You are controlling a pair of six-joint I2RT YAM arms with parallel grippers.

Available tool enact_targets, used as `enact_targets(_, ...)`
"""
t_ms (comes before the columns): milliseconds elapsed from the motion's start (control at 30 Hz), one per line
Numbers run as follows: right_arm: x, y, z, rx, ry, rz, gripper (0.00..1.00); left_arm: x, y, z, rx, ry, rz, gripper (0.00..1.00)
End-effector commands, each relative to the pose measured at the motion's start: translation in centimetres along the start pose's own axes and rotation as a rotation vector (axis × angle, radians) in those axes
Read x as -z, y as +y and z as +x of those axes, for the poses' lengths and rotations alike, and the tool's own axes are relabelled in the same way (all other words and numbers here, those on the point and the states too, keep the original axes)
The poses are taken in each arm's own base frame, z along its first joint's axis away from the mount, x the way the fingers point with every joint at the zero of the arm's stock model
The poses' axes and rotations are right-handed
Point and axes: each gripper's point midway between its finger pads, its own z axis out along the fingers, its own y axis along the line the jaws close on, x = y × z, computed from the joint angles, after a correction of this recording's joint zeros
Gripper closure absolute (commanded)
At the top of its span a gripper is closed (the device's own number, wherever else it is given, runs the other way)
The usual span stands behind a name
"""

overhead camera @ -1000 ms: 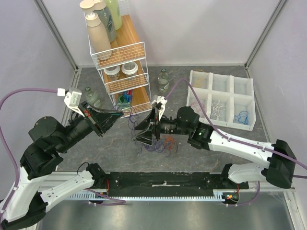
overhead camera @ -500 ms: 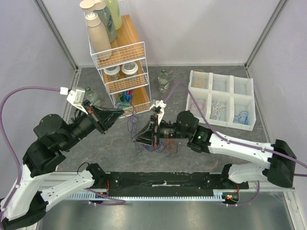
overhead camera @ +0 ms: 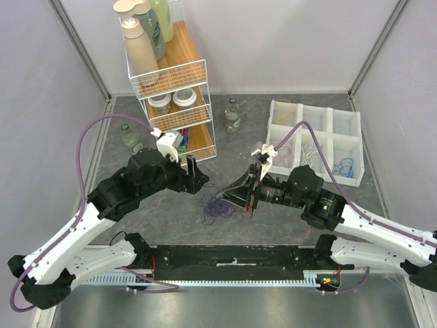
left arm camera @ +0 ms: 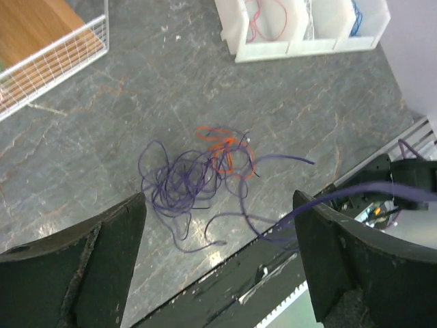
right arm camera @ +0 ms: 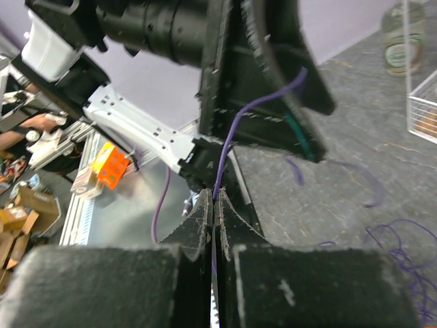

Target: Untangle the cables

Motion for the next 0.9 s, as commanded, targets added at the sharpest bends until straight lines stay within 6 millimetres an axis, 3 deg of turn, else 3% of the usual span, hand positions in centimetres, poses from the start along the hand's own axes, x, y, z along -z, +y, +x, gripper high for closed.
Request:
enact_targets(0,0.6,-0.4,-2.7,0.002,-0.060,0.064,1.00,1.1,-1.0,-0.2,0.012,-0.062,0.088,0.09)
enact_targets(133,0.4,0.7,-4.9,0.027,-0.066,0.052,1.00,0.1,-1.2,2.6,0.046,-0.023,0.151,0.17)
enact_targets(267,0.9,2.3,-8.7,0.088,-0.113,0.053,1.00,-0.6,-1.9,4.1,0.103,-0.025,0.229,0.09)
enact_targets(400,2.6,4.9,-15.9,0.172,-0.243,0.091,1.00,-0.1,-1.9,3.8,0.159,-0.096,0.258,0.07)
enact_targets(533,4.9,6.2,-21.8,0.254,-0.353,0.178,1.00,2.2,-0.3,1.9,0.209,-0.257,0.214,0.15)
enact_targets(667,6.8,5.8,-25.3,0.319,-0.413,0.299,1.00,5.0,0.2,0.9,0.226,-0.388,0.253,0.14)
enact_targets(733,7.8,6.0,-26.8,0.350,-0.445,0.339,1.00,5.1,0.3,1.3,0.226,-0.386,0.254,0.13)
enact_targets(867,9.2,7.3,-30.4,0.424,-0.509,0.372,1.00,3.4,0.1,3.0,0.221,-0.293,0.251,0.12)
